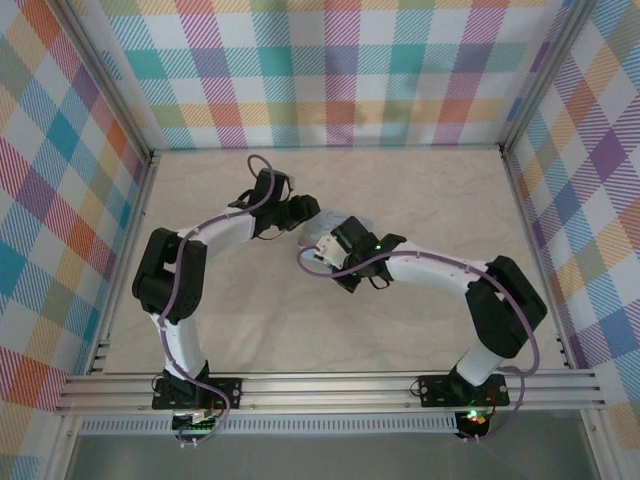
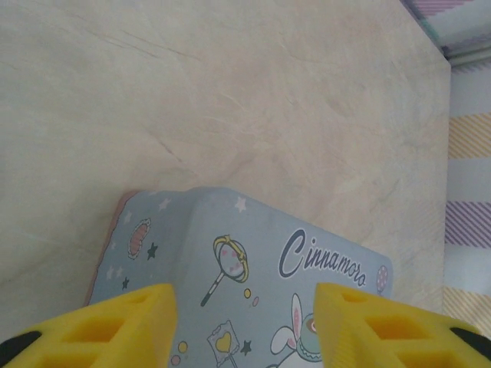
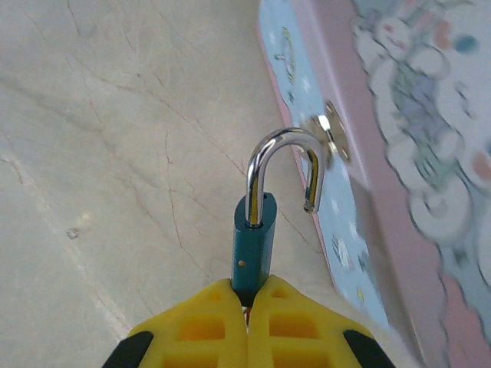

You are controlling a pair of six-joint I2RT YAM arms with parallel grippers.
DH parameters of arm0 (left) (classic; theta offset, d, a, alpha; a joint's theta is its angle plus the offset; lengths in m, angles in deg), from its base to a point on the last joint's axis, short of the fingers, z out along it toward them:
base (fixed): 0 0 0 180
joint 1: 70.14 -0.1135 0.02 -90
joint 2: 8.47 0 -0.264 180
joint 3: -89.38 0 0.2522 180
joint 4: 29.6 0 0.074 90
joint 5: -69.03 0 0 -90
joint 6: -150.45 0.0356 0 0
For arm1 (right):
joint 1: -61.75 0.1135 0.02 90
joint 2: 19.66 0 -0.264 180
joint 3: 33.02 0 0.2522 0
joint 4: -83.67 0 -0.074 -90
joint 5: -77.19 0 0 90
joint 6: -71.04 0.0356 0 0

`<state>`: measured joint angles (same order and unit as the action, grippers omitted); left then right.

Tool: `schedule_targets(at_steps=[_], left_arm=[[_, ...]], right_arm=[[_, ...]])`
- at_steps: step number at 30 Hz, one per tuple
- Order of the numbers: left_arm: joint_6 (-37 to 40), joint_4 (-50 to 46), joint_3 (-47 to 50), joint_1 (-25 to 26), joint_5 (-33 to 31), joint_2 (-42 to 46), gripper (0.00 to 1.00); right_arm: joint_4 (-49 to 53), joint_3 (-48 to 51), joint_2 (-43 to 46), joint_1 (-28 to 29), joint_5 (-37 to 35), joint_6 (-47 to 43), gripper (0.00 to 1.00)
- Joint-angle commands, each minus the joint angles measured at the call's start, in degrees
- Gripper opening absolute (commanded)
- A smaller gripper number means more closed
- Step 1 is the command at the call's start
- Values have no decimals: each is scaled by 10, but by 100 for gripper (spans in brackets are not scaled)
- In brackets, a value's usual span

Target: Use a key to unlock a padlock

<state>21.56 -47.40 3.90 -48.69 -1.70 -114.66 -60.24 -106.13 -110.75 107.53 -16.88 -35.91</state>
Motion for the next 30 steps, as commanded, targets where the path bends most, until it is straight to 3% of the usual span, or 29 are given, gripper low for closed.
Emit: schedule_targets(at_steps=[1,3,4,5,14,20,30], left_arm=[[6,-37,18,-30,-27,33,62],[8,-39,24,-40,-26,45,70],[9,-39,28,-43,-27,52,98],[10,-38,33,-47,-26,58,100],[11,-38,98,-59,-26,133,100],[13,-47,156,-58,6,200,100],[55,-142,208,-53,4,311,100]], right_arm=[[-33,20,37,1,1,35,0],[-34,24,48,1,-2,43,0],[-33,25,51,0,-3,47,0],[-36,28,57,-1,-3,51,0],[-45,37,103,-18,5,87,0],[-42,39,137,-45,24,128,0],[-14,35,179,-115,39,202,0]])
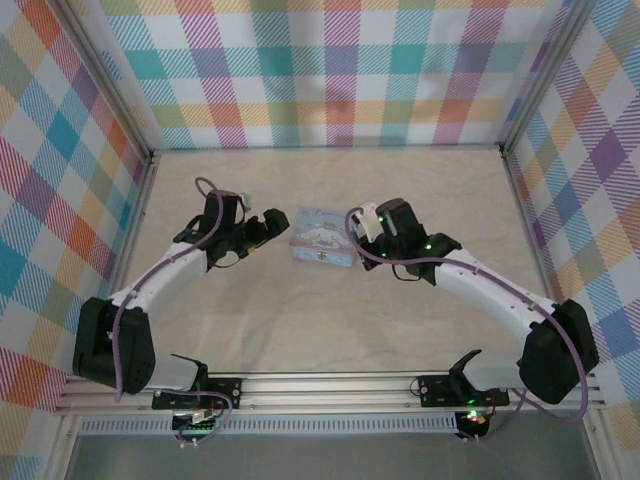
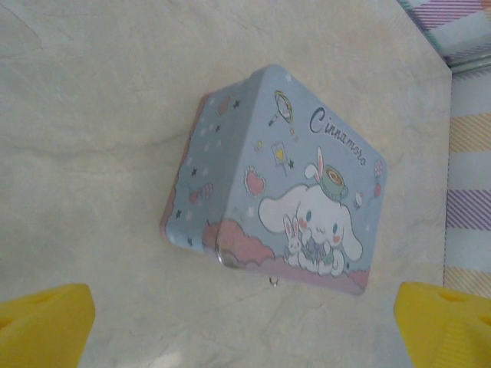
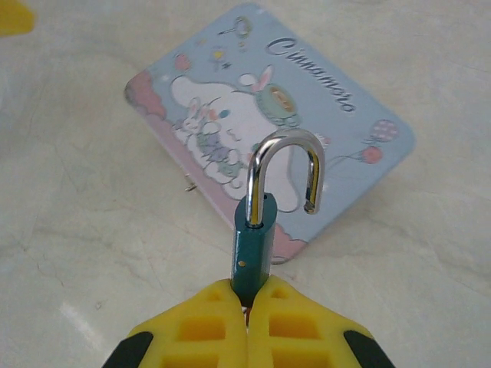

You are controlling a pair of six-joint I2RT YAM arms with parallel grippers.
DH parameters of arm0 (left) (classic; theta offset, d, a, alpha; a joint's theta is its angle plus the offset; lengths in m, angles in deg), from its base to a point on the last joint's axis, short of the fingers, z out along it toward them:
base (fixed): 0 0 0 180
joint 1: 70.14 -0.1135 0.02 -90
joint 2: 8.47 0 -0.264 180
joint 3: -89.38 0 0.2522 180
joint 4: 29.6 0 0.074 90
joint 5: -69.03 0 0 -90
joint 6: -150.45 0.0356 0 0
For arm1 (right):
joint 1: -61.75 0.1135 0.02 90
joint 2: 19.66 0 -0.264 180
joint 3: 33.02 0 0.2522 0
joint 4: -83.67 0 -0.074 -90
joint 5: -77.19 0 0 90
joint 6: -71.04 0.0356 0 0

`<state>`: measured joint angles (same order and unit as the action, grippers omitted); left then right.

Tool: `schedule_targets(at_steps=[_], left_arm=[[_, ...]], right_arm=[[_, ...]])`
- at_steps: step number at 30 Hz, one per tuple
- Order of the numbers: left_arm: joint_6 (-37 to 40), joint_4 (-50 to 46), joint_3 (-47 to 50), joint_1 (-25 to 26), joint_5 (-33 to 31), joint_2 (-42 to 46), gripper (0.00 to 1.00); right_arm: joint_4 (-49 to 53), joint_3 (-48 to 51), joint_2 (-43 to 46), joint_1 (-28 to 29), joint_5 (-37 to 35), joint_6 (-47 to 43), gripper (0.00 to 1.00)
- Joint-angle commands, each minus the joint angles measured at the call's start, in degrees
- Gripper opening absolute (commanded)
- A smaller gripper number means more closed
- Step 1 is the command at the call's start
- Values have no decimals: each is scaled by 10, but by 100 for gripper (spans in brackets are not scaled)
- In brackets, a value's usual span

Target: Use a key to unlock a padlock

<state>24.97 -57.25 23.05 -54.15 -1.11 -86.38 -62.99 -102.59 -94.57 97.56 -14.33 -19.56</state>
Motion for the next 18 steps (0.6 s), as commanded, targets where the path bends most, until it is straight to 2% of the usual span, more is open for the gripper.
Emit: schedule_targets(at_steps=[1,4,7,9,12,18], left_arm=[[21,-46,21,3,-6,34,100],[19,-49,32,7,-14,43,100],[17,-47,38,12,-15,41,100],[15,-43,39,17,-18,39,100],[11,-36,40,23,-19,34,100],[9,-31,41,33,-26,33,100]], right_arm=[[23,-5,17,-23,10,47,0],[58,-21,14,-48,-13,73,0],[71,-15,13,-70,-77,83,0],[88,-20,1,-99,-94,94,0],[123,-40,-34,-138,-119,116,0],[155,-82,-118,-168,-151,127,0]])
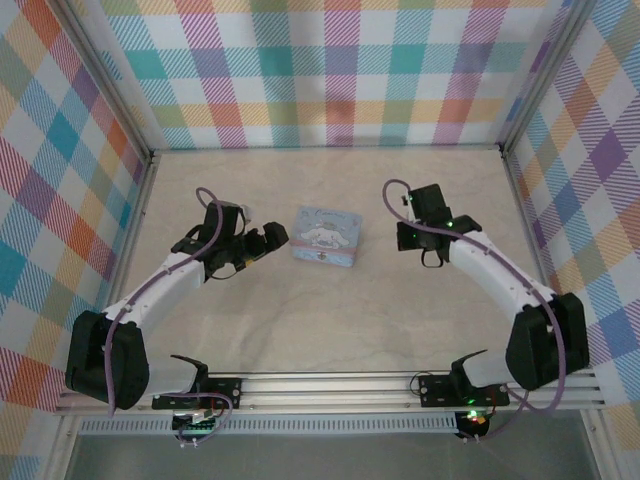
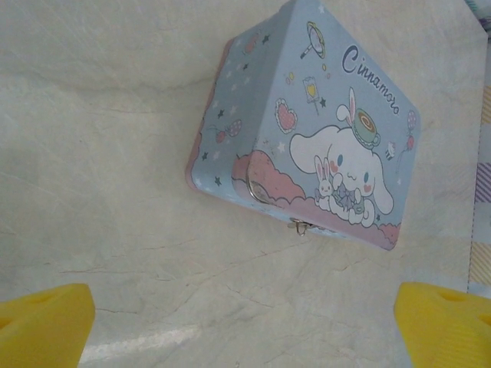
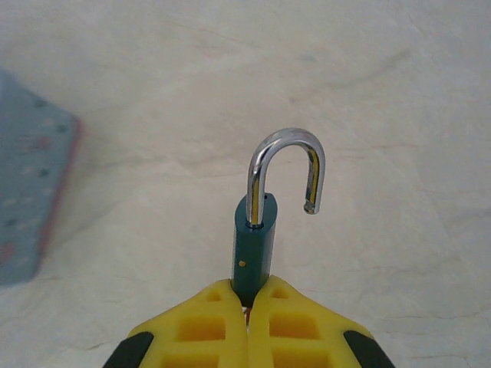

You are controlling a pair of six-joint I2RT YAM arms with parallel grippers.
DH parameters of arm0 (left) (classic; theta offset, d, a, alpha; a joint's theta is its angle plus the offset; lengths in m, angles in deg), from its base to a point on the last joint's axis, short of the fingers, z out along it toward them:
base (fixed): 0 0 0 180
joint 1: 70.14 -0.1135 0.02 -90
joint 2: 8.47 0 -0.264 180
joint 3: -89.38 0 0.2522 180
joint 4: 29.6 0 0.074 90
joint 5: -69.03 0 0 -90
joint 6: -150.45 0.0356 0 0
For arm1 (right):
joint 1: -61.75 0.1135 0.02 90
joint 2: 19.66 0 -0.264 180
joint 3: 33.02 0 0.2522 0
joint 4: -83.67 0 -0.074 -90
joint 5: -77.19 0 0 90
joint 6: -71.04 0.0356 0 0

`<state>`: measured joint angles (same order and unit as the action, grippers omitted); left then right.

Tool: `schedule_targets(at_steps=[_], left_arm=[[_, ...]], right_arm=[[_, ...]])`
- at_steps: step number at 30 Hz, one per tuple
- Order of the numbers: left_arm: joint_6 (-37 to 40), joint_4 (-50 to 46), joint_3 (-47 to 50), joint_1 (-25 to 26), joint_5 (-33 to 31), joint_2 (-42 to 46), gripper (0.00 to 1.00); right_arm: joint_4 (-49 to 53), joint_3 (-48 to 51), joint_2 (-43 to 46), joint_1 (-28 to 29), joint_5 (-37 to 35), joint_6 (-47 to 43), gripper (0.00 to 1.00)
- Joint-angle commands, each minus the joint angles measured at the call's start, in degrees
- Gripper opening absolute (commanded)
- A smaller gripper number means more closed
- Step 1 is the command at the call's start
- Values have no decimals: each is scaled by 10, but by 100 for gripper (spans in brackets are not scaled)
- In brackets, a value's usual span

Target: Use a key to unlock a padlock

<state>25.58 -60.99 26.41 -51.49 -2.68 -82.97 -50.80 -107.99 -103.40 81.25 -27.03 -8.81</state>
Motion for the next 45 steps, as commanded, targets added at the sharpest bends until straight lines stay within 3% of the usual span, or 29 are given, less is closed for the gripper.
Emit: schedule_targets(at_steps=[1,12,31,43,45], left_arm=[[3,7,8,8,-10,-1,100],[0,11,19,11,-8,1,100],[-11,31,21,15,-5,-8,100],[-5,12,-3,16,-24,-15,100],[5,-13,-18,16,-41,-17,100]], right_arm=[[35,-33,-43,-6,-28,21,0],[44,-90,-173,-9,-26,35,2],[44,-120,-250,-10,11,42,14],[46,-86,-141,-9,-2,41,45],[33,-70,-107,-10,-6,44,54]])
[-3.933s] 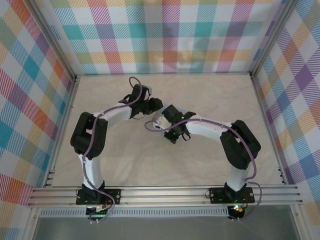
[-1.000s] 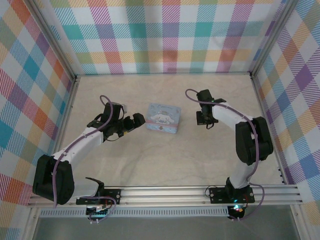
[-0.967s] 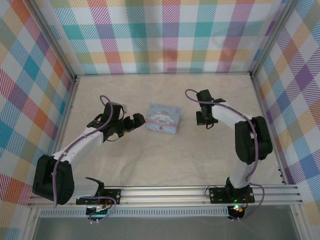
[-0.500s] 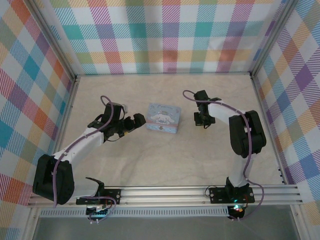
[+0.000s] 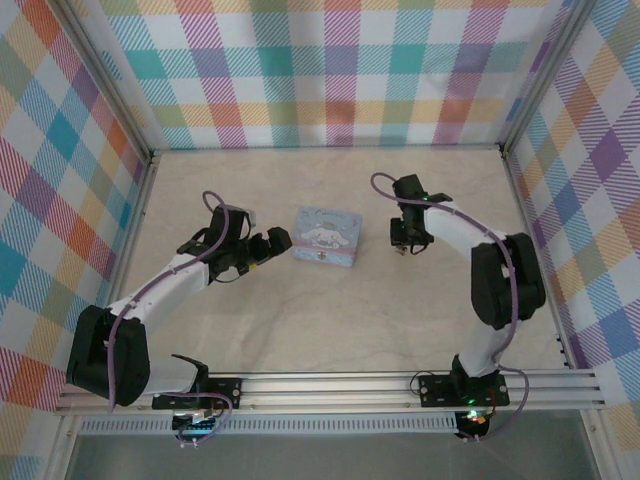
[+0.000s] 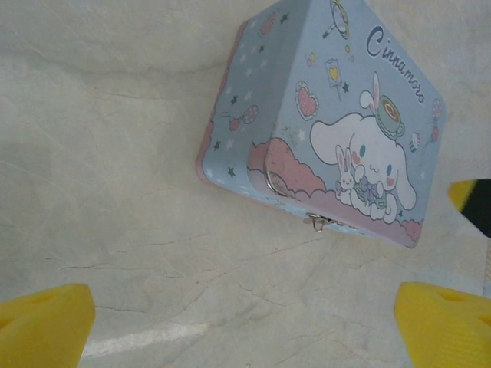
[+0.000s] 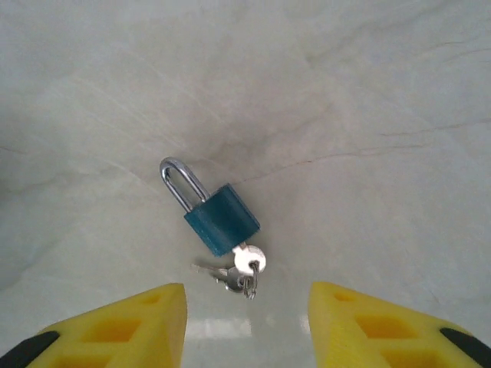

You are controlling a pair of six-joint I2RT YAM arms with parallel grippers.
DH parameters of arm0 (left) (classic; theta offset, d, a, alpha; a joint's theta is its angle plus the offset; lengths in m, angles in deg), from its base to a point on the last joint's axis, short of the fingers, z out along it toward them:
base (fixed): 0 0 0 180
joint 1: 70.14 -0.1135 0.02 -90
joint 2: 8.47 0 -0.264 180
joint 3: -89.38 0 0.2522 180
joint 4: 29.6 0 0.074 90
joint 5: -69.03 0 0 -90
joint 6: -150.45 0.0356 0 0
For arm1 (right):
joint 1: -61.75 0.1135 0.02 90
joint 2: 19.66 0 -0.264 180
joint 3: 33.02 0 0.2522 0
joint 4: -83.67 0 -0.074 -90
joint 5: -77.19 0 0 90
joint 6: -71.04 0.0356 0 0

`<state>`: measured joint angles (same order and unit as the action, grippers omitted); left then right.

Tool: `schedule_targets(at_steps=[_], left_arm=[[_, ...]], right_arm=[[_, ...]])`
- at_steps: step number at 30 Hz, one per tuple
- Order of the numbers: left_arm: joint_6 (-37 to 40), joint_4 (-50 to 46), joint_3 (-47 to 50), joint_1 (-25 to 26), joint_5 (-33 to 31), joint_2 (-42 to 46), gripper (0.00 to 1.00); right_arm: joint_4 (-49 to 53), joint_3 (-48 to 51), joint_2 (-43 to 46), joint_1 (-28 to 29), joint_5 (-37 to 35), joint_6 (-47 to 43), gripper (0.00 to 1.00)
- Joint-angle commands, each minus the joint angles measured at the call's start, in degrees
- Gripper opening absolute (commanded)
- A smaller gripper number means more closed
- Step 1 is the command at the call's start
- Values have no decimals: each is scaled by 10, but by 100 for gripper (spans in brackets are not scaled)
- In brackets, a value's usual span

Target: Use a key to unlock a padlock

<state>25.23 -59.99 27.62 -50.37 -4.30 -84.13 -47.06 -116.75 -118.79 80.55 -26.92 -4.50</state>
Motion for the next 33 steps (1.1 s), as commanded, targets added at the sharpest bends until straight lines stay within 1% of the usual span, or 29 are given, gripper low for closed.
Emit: schedule_targets(at_steps=[1,2,7,10,12,13,14,15,16,17,18,20,22,24,26,28,29,31,33], left_arm=[[15,-32,-37,5,-34,-6,100],[22,-44,-47,5,-51,-6,100],[55,-93,-98,4,-158,-5,100],[78,-91,-112,3,-230,-2,100],[98,-80,-110,-5,-285,2,100],[105,-82,-113,-14,-299,-1,100],[121,-80,-113,-25,-309,-4,100],[145,-68,-108,-32,-329,-7,100],[164,-53,-99,-34,-364,-10,100],[181,-32,-84,-35,-408,-12,100],[212,-4,-65,-37,-429,-11,100],[228,59,-27,-50,-463,-5,100],[263,147,29,-70,-446,1,100],[282,231,76,-81,-448,-7,100],[287,274,96,-91,-452,-28,100],[291,325,120,-96,-457,-48,100],[303,347,129,-97,-445,-52,100],[316,391,152,-99,-445,-61,100],[333,476,193,-102,-433,-70,100]], right_arm=[[-13,27,62,-3,-8,2,92],[-23,37,79,-5,-9,4,100],[-86,93,155,-16,-13,6,100],[-120,121,191,-27,-43,19,100],[-162,152,217,-29,-95,24,100],[-193,174,231,-29,-118,25,100],[-229,204,251,-31,-124,10,100],[-273,233,266,-32,-133,-7,100],[-317,261,277,-32,-149,-26,100],[-371,297,286,-32,-165,-48,100],[-429,333,292,-34,-185,-64,100],[-516,384,293,-35,-210,-91,100],[-552,404,285,-42,-211,-103,100],[-584,414,271,-46,-212,-111,100],[-636,432,256,-50,-212,-122,100],[-684,449,243,-56,-195,-130,100],[-706,456,235,-59,-184,-135,100],[-777,477,209,-67,-174,-143,100],[-849,497,181,-77,-172,-146,100]])
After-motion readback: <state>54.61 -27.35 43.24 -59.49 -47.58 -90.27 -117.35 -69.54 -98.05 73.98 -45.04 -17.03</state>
